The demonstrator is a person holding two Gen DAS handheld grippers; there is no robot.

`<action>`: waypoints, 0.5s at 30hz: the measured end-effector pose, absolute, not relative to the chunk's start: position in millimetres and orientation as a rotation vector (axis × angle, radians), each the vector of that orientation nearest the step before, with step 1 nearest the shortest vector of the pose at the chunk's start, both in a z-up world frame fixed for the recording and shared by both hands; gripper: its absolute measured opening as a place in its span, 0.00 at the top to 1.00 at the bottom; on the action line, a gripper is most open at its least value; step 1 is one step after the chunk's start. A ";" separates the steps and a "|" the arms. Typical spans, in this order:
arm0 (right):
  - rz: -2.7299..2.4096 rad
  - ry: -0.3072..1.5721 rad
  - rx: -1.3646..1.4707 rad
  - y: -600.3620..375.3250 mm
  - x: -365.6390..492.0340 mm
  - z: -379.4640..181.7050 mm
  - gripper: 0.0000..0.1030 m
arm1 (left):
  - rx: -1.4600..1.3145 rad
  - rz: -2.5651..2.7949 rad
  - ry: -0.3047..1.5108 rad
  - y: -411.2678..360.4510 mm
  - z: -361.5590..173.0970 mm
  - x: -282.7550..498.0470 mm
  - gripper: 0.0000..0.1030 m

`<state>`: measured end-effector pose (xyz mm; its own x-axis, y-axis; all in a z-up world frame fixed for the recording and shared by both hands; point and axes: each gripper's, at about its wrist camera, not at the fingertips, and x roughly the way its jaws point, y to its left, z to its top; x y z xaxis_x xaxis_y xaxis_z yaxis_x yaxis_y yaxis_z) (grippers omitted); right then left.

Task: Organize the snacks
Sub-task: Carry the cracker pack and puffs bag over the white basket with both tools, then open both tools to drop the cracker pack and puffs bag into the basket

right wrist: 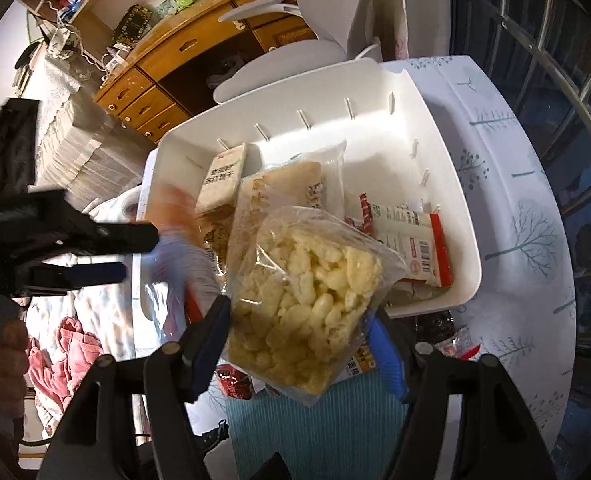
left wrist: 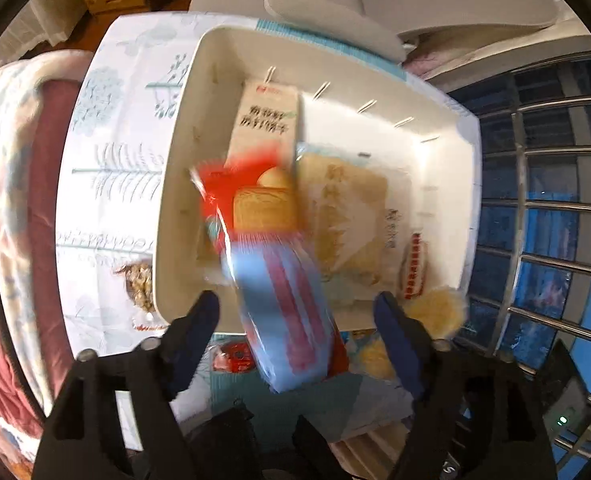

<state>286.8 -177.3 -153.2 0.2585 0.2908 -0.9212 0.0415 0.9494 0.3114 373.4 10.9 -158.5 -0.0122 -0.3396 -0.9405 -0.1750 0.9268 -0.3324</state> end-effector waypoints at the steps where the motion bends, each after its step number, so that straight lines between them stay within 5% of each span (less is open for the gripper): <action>1: 0.172 1.300 0.299 -178.1 286.7 -151.8 0.25 | -0.397 -0.145 1.575 9.4 -153.0 373.4 0.20; 15: 0.228 1.256 0.302 -199.5 269.2 -120.7 0.21 | -0.407 -0.159 1.538 4.4 -123.5 337.4 0.17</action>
